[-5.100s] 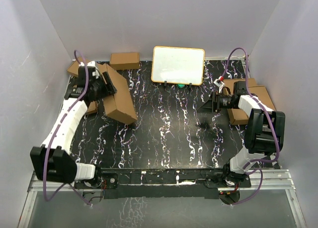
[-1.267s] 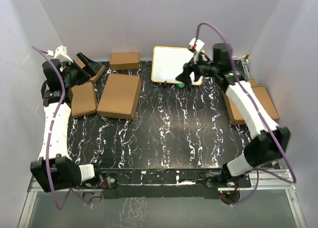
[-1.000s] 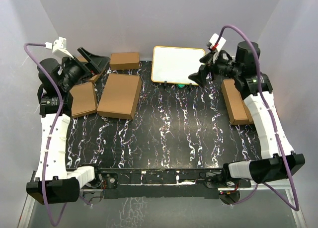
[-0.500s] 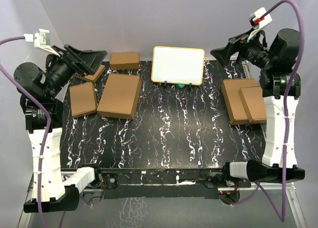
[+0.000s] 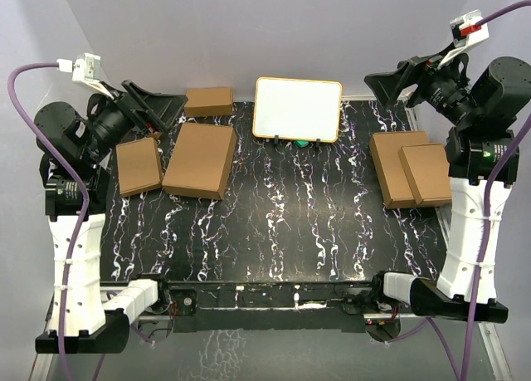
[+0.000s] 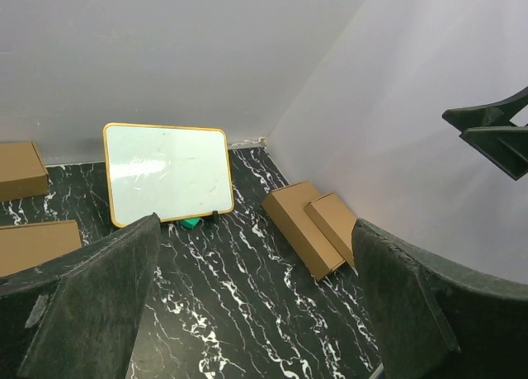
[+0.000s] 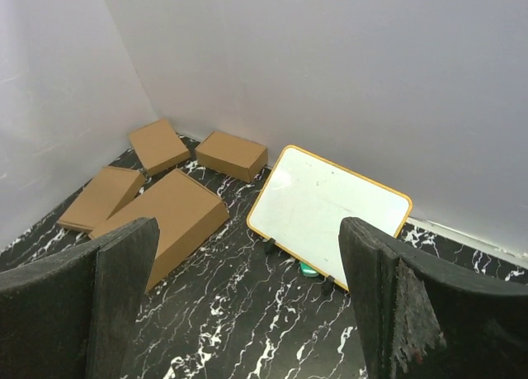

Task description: Fold the paper box

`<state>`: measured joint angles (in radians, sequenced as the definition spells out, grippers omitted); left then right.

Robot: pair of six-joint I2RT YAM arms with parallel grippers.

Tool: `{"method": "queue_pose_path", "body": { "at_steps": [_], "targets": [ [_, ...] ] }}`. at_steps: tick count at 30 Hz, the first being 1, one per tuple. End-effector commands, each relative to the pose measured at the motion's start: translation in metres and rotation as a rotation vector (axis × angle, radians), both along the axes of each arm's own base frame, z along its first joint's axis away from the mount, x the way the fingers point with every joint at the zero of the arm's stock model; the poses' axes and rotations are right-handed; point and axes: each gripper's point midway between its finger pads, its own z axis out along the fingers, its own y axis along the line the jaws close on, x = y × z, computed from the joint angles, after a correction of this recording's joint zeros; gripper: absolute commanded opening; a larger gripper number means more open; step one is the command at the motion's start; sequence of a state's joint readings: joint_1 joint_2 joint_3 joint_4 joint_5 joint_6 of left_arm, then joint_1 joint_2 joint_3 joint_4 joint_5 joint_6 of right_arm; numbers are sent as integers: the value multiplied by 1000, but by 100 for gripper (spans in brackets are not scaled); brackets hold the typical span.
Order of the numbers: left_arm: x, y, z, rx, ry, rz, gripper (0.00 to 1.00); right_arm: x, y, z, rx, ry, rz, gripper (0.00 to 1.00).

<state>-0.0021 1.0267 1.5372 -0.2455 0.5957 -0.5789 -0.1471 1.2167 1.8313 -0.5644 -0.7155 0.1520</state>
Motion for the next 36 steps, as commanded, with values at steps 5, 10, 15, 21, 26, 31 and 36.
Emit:
{"method": "queue_pose_path", "body": {
  "at_steps": [5, 10, 15, 21, 26, 31, 36],
  "targets": [
    [-5, 0, -4, 34, -15, 10, 97, 2, -14, 9, 65, -13, -85, 100],
    [-5, 0, -5, 39, -14, 9, 97, 2, -15, 7, 64, -11, -95, 100],
    [-4, 0, -7, 42, -10, 11, 97, 3, -14, 4, 68, -2, -88, 100],
    [-4, 0, -10, 48, -6, 15, 97, 4, -15, 3, 68, -1, -92, 100],
    [-4, 1, -11, 50, -5, 17, 97, 2, -15, 3, 66, -1, -88, 100],
    [-4, 1, -11, 50, -6, 17, 97, 2, -15, 4, 65, -4, -85, 100],
    [-4, 1, -11, 53, -5, 19, 97, 1, -15, 4, 65, -5, -88, 100]
  ]
}}
